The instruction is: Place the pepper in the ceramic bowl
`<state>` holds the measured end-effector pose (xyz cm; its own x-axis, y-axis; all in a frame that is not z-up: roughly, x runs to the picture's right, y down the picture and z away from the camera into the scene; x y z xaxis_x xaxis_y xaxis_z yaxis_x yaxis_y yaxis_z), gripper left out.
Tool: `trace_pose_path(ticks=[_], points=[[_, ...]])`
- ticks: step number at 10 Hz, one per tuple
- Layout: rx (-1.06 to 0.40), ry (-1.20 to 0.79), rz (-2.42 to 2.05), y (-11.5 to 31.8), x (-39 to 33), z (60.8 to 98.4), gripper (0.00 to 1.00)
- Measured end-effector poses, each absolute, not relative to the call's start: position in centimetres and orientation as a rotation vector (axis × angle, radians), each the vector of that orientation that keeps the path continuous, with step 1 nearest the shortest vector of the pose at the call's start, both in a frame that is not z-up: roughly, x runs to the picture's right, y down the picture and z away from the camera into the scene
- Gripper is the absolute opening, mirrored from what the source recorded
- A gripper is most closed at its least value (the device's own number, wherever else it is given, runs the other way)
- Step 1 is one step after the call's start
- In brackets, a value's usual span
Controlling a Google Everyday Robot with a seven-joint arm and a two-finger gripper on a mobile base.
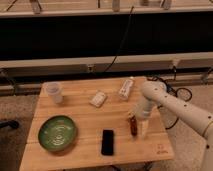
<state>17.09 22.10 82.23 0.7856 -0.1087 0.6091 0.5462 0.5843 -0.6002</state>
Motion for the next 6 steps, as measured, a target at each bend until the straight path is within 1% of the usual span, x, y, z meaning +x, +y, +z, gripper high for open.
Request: trace_pose_path(ticks=[2, 5, 6], points=[[-0.856, -0.569, -0.414, 22.31, 17.23, 82.19, 0.8], [-0.789, -0.607, -0.448, 22.75, 17.5, 82.1, 0.8], [-0.777, -0.613, -0.455, 22.9, 17.55, 82.16, 0.78]])
